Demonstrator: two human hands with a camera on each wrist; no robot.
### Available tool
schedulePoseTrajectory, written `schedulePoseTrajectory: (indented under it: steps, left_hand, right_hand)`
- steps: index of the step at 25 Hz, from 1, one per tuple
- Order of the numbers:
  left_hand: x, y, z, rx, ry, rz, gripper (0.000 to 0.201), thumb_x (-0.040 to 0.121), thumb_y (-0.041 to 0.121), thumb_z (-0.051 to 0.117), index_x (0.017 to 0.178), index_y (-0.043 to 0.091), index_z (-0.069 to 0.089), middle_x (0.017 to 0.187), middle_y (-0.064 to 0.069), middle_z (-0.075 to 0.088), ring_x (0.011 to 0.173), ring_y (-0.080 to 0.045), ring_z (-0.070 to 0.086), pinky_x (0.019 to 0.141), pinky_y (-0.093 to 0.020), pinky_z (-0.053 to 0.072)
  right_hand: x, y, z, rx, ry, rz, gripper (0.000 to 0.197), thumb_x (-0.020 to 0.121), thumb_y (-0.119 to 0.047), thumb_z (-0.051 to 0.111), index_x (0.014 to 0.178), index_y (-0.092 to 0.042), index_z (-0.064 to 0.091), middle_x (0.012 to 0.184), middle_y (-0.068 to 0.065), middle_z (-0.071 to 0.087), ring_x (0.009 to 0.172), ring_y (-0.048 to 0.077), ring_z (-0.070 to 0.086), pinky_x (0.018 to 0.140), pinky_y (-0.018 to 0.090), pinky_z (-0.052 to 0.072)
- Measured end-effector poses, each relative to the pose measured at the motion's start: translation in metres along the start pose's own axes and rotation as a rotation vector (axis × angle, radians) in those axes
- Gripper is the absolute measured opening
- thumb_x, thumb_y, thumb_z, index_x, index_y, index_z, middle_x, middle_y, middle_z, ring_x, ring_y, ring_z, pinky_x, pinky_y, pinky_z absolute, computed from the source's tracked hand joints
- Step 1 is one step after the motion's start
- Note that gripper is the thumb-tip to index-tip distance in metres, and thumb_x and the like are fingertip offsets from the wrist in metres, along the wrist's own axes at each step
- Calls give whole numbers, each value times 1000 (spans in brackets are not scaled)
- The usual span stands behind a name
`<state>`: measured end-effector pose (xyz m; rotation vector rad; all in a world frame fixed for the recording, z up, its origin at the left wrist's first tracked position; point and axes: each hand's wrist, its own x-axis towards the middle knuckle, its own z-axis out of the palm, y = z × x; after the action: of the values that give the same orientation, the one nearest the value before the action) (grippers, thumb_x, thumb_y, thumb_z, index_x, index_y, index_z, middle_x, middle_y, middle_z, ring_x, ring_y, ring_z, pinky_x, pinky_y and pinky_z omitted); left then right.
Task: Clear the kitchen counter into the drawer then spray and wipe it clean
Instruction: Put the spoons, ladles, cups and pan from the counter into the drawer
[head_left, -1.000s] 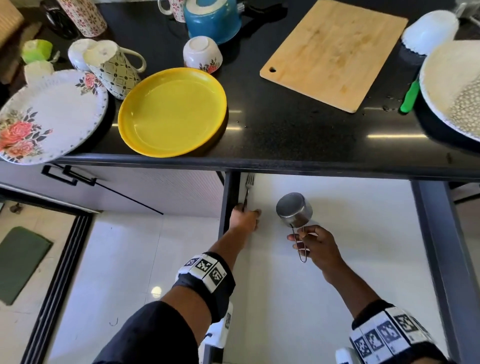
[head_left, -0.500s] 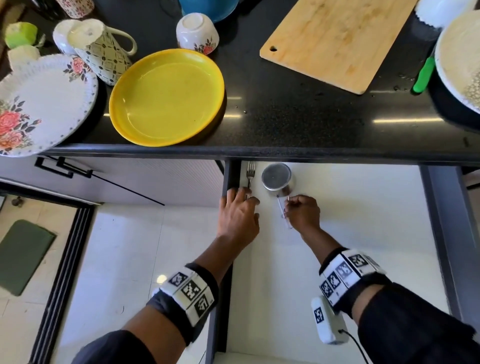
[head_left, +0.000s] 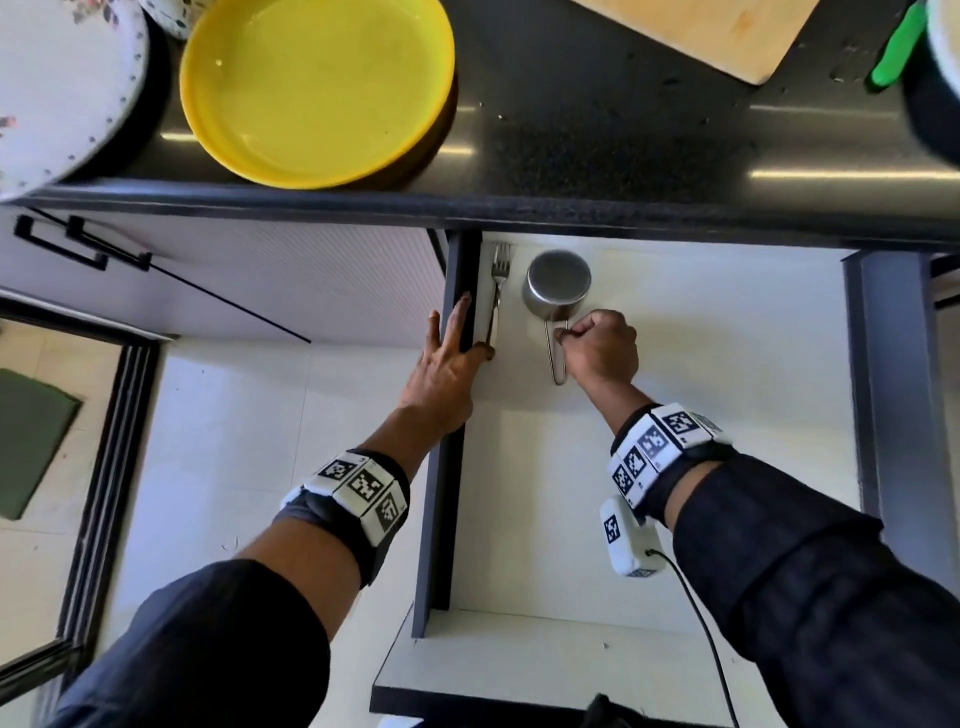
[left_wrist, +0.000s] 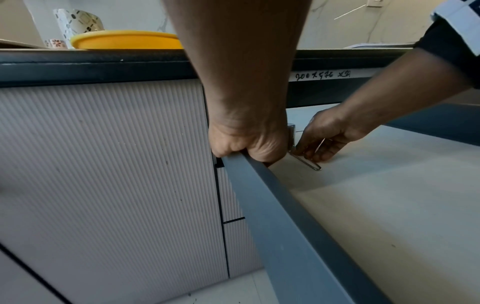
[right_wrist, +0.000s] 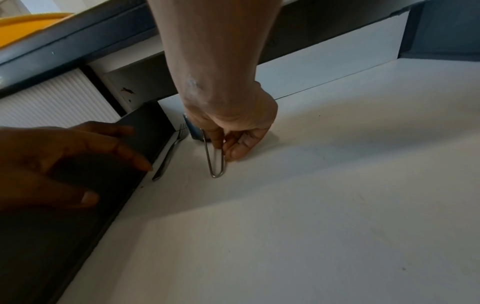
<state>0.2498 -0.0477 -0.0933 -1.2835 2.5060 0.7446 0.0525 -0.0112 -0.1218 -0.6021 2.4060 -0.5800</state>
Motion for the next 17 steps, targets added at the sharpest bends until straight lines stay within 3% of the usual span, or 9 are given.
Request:
schedulePoseTrajectory:
  steps: [3,6,8,11,17]
  left_hand:
    - [-6,-2,5,-53,25,0,70,76,-19,50,131,24,51,162,-2,-17,146,-44,-12,109,-53,39]
    - [-11,-3,9,-58,29,-5,69,75,-19,50,130,23,51,162,-1,-16,147,-42,-12,105,-50,44]
    - [-11,-2,10,-54,32,1,67,76,-17,52,130,22,51,162,-3,-15,146,-43,-14,108,-51,40]
    - [-8,-4,10,-35,35,10,64,78,-14,56,130,21,52,162,-4,-14,145,-45,-16,110,-53,37]
    - [-7,-6,13,-20,60,26,66,76,-15,54,130,22,52,163,-5,-11,145,-45,-17,106,-51,43]
  right_hand:
    - [-7,-3,-2,-12,38,-77,21,81,-30,73,96,-16,68,103,2,69,99,25,63,71,24,39]
    - [-15,-8,-3,-17,191,-293,58,76,-34,76,126,-18,53,124,6,56,105,29,61,74,34,52]
    - [-18,-9,0,-100,196,-450,69,77,-34,75,139,-23,47,137,8,44,113,30,56,77,37,54]
    - [-13,-12,3,-229,120,-567,49,87,-25,66,135,-24,57,146,8,38,117,29,53,83,39,55]
    - [2,-22,5,-193,129,-560,41,89,-16,62,129,-23,63,138,9,44,114,28,52,80,38,54]
